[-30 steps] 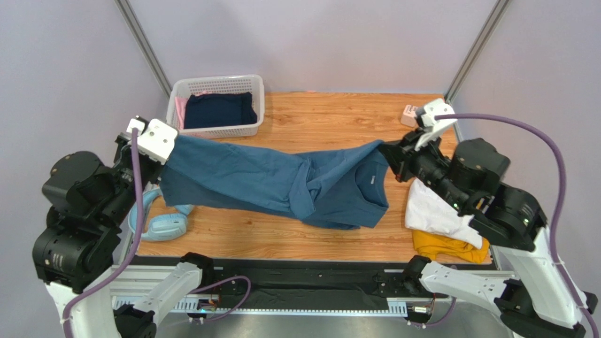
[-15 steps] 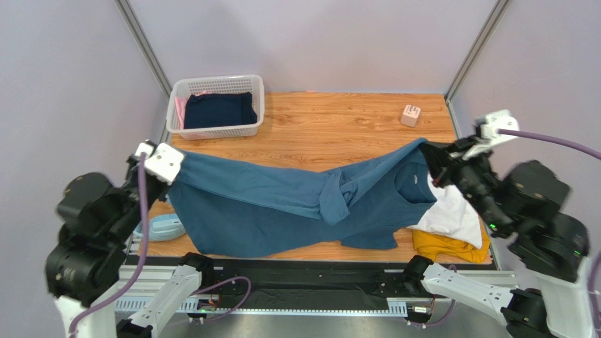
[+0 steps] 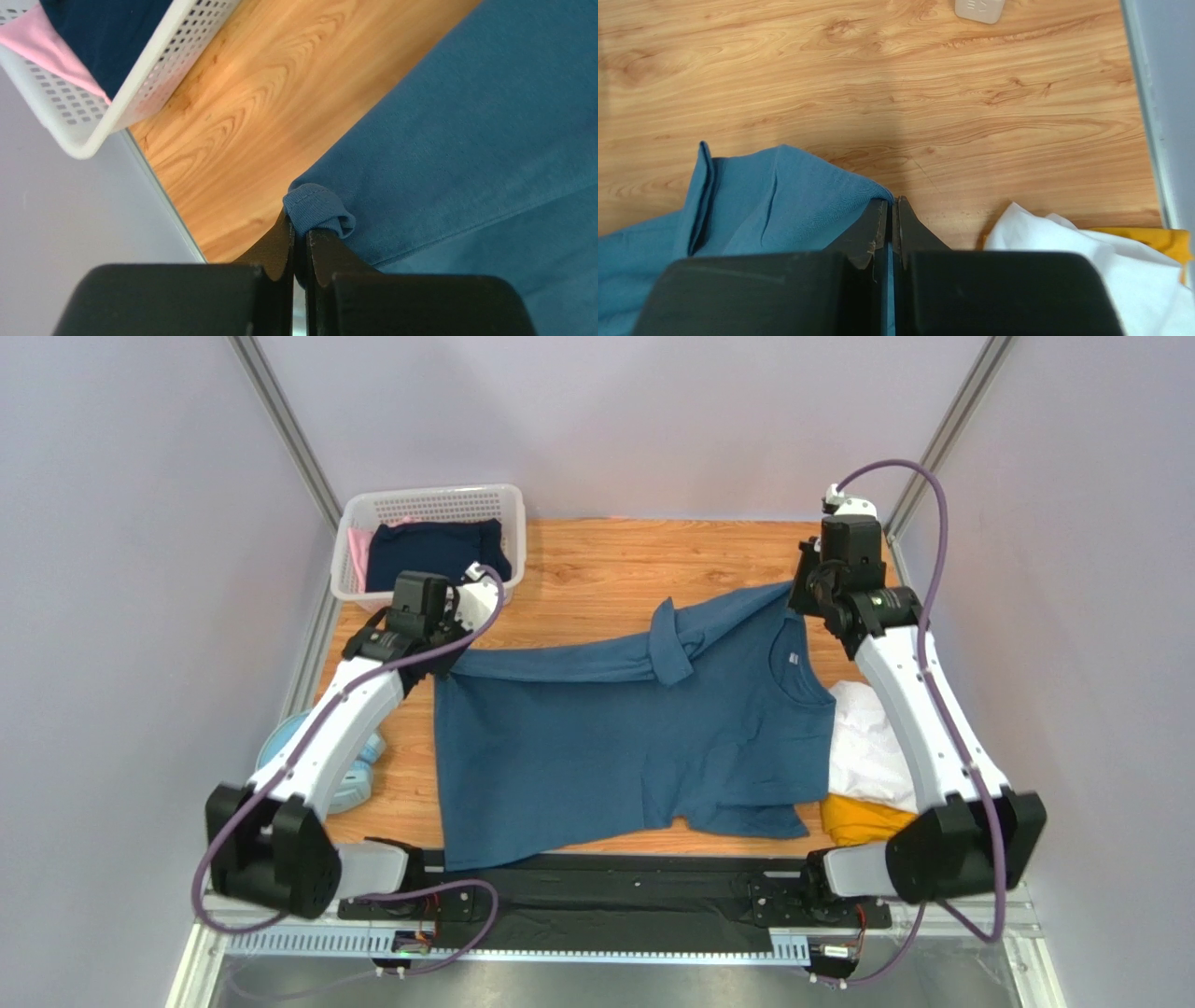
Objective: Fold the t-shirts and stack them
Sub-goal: Flatten out the tshirt
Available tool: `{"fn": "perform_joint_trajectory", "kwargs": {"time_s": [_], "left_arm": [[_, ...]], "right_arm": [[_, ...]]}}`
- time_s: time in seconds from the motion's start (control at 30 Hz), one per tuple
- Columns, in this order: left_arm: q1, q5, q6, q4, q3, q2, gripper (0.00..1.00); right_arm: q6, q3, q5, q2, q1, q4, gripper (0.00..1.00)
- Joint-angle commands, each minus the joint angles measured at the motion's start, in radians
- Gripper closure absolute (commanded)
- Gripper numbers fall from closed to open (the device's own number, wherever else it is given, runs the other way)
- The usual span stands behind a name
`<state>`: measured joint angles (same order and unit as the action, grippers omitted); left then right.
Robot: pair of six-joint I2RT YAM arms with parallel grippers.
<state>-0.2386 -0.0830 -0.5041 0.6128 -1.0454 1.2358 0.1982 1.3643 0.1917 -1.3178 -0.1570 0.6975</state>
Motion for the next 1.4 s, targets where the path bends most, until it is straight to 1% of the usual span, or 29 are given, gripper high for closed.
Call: {"fn": "perform_joint_trajectory", "kwargs": {"time_s": [0.0, 0.07, 0.1, 0.2, 0.3, 0.33, 0.37, 0.43, 0.57, 0.6, 0.77, 0.83, 0.87, 0.93, 0.97, 1.03, 1.07, 1.1, 1.17, 1.2, 1.23, 1.27, 1.3, 1.33, 1.37], "left_arm": [[0.044, -0.034, -0.019, -0.203, -0.109, 0.178, 1.00], [0.064, -0.043, -0.024, -0.226, -0.146, 0.241, 1.00], [0.068, -0.043, -0.021, -0.226, -0.191, 0.301, 1.00], [0.082, -0.041, -0.010, -0.231, -0.272, 0.401, 1.00], [0.084, -0.061, -0.007, -0.249, -0.310, 0.468, 1.00], [0.085, -0.066, -0.002, -0.248, -0.317, 0.478, 1.00], [0.085, -0.064, 0.005, -0.239, -0.317, 0.479, 1.00], [0.085, -0.040, 0.013, -0.239, -0.280, 0.456, 1.00], [0.085, 0.005, 0.022, -0.271, -0.135, 0.305, 1.00], [0.085, 0.011, 0.013, -0.274, -0.073, 0.280, 1.00], [0.085, 0.022, -0.008, -0.285, 0.114, 0.137, 1.00], [0.085, 0.046, -0.004, -0.271, 0.154, 0.110, 1.00], [0.085, 0.055, 0.001, -0.266, 0.186, 0.090, 1.00], [0.084, 0.078, 0.018, -0.255, 0.218, 0.068, 1.00], [0.085, 0.078, 0.021, -0.255, 0.249, 0.061, 1.00], [0.085, 0.106, 0.026, -0.271, 0.281, 0.054, 1.00], [0.085, 0.106, 0.027, -0.274, 0.294, 0.059, 0.97], [0.085, 0.095, 0.027, -0.274, 0.294, 0.066, 0.95], [0.085, 0.086, 0.027, -0.268, 0.271, 0.083, 0.81], [0.085, 0.086, 0.027, -0.265, 0.257, 0.088, 0.71], [0.085, 0.086, 0.024, -0.252, 0.243, 0.093, 0.51], [0.085, 0.086, 0.022, -0.249, 0.214, 0.093, 0.40], [0.085, 0.059, 0.021, -0.246, 0.200, 0.091, 0.32], [0.085, 0.049, 0.021, -0.249, 0.188, 0.087, 0.17], [0.085, 0.043, 0.021, -0.246, 0.156, 0.083, 0.10]], "right_arm": [[0.066, 0.028, -0.063, -0.137, 0.050, -0.184, 1.00], [0.049, 0.061, -0.064, -0.184, 0.048, -0.207, 1.00], [0.041, 0.076, -0.061, -0.222, 0.050, -0.207, 1.00], [0.032, 0.162, -0.083, -0.306, 0.069, -0.184, 1.00], [0.046, 0.182, -0.103, -0.328, 0.076, -0.164, 1.00], [0.052, 0.174, -0.107, -0.316, 0.076, -0.155, 1.00], [0.064, 0.133, -0.104, -0.298, 0.073, -0.156, 1.00], [0.076, 0.078, -0.081, -0.238, 0.068, -0.158, 1.00], [0.113, -0.056, -0.023, -0.149, 0.034, -0.118, 1.00], [0.124, -0.115, -0.020, -0.137, 0.031, -0.113, 1.00], [0.155, -0.231, 0.009, -0.101, 0.002, -0.046, 1.00], [0.162, -0.289, 0.025, -0.083, -0.009, -0.029, 0.99], [0.168, -0.310, 0.032, -0.074, -0.010, -0.027, 0.94], [0.196, -0.376, 0.037, -0.041, -0.015, -0.027, 0.78], [0.205, -0.398, 0.041, -0.029, -0.015, -0.030, 0.52], [0.225, -0.421, 0.061, 0.000, -0.016, -0.026, 0.26], [0.228, -0.418, 0.067, 0.008, -0.018, -0.026, 0.10], [0.227, -0.412, 0.071, 0.024, -0.021, -0.027, 0.08], [0.225, -0.361, 0.089, 0.040, -0.041, -0.026, 0.07], [0.224, -0.337, 0.092, 0.051, -0.056, -0.027, 0.07], [0.221, -0.317, 0.088, 0.052, -0.082, -0.030, 0.07], [0.215, -0.268, 0.072, 0.049, -0.098, -0.030, 0.08], [0.211, -0.245, 0.062, 0.025, -0.111, -0.032, 0.08], [0.205, -0.222, 0.051, 0.003, -0.139, -0.030, 0.08], [0.198, -0.171, 0.020, -0.021, -0.151, -0.027, 0.08]]}}
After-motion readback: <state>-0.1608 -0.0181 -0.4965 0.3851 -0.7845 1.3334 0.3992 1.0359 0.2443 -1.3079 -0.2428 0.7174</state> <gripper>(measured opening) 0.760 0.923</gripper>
